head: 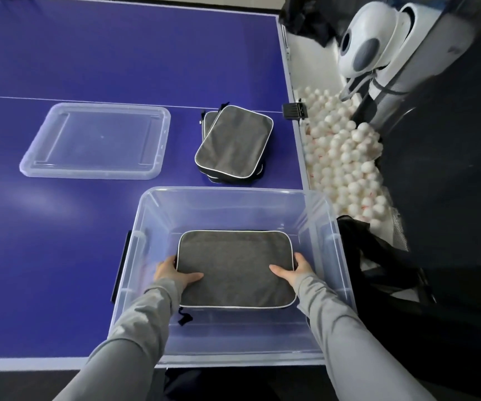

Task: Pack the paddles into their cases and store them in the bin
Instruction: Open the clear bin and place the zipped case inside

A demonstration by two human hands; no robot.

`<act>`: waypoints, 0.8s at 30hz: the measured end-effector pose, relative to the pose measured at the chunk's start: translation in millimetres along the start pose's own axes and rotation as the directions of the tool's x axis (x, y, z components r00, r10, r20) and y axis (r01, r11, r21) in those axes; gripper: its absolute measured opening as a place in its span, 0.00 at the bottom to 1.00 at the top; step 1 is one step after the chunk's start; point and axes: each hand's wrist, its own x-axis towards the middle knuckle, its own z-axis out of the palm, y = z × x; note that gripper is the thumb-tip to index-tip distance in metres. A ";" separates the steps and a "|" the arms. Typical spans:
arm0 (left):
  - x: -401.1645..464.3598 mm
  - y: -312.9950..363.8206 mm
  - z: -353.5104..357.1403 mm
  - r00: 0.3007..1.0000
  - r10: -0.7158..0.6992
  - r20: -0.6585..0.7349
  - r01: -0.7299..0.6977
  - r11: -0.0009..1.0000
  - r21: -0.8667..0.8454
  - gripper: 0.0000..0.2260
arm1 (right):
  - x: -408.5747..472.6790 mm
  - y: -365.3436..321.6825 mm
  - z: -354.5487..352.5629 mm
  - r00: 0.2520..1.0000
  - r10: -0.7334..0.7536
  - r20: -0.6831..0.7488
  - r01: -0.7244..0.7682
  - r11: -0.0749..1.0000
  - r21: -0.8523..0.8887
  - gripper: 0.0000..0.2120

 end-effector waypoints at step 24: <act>-4.9 7.4 1.6 1.000 0.012 -0.018 -0.008 0.974 0.225 0.38 | -6.2 -8.8 0.3 0.999 0.001 -0.032 -0.011 0.956 -0.293 0.33</act>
